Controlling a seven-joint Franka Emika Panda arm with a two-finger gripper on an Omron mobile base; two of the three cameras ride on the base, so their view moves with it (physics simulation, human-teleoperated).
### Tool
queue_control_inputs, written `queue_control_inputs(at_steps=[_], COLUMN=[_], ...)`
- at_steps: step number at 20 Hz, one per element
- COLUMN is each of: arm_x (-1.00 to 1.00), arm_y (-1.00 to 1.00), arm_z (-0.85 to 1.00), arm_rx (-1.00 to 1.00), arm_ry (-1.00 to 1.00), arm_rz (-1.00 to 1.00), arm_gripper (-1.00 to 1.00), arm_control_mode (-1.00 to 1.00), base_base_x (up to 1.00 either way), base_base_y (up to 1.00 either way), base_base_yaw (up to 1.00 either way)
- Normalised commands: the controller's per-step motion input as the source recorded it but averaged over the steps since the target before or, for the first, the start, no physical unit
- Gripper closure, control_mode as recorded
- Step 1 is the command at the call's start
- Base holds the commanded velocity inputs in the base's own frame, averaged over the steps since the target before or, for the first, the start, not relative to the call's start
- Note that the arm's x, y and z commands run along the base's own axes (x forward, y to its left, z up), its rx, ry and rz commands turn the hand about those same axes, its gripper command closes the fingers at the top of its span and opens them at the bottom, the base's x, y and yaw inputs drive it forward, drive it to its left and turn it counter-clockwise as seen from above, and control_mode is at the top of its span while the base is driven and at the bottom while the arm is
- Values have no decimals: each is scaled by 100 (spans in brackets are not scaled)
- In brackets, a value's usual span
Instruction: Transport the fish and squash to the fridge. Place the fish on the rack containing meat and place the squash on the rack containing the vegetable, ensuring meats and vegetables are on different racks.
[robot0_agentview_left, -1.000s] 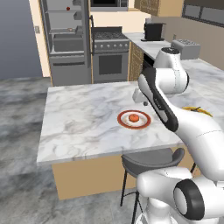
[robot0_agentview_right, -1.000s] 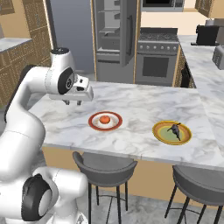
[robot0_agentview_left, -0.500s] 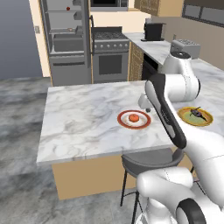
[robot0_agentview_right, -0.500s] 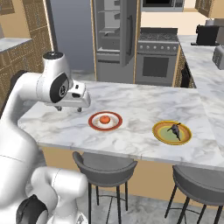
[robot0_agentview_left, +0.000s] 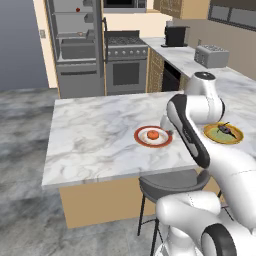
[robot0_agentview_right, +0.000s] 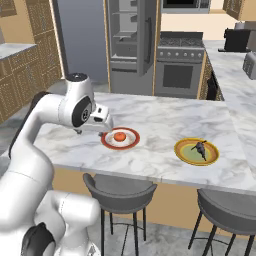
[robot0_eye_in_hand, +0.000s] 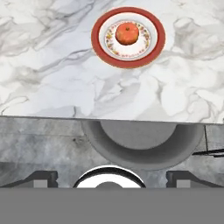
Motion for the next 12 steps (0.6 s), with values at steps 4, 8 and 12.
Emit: queue_control_inputs(at_steps=[4,8,12], arm_x=[74,68,69], arm_y=[-6,-10,-11], arm_z=[-29,-33,-29], arm_rx=[0,0,0], arm_ry=[13,12,8], arm_rz=[-3,-1,0], arm_gripper=[-100,-100,-100], arm_control_mode=[-100,-100,-100], base_base_x=[0,0,0], base_base_y=[0,0,0], base_base_yaw=[0,0,0])
